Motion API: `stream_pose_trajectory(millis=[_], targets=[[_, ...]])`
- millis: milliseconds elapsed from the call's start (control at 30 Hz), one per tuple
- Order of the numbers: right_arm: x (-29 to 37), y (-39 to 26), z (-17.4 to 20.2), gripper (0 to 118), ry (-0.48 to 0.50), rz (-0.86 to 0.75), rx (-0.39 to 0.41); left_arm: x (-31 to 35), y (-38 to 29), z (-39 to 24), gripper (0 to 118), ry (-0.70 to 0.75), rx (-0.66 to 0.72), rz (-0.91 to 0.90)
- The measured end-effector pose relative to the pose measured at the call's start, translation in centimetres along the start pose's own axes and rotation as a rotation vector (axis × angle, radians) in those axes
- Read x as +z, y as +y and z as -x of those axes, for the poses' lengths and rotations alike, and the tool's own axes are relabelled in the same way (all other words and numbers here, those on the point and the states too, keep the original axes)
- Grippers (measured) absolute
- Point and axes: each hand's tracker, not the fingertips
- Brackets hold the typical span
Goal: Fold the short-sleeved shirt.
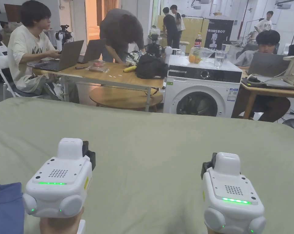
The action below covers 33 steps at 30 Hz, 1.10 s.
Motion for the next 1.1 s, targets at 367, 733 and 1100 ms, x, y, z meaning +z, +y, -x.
stream_pose_trajectory(millis=[367,733,1100], targets=[[0.2,0.8,0.0,0,-0.003,0.023,0.004,0.1,0.7,1.0,0,0.023,-0.002,0.051],[0.6,1.7,10.7,0,0.223,0.038,0.03,3.4,1.7,11.6,0,0.196,0.08,0.26],[1.7,-0.3,20.7,0,0.426,0.099,0.074,5.8,-1.1,25.7,31,0.265,0.234,0.631]])
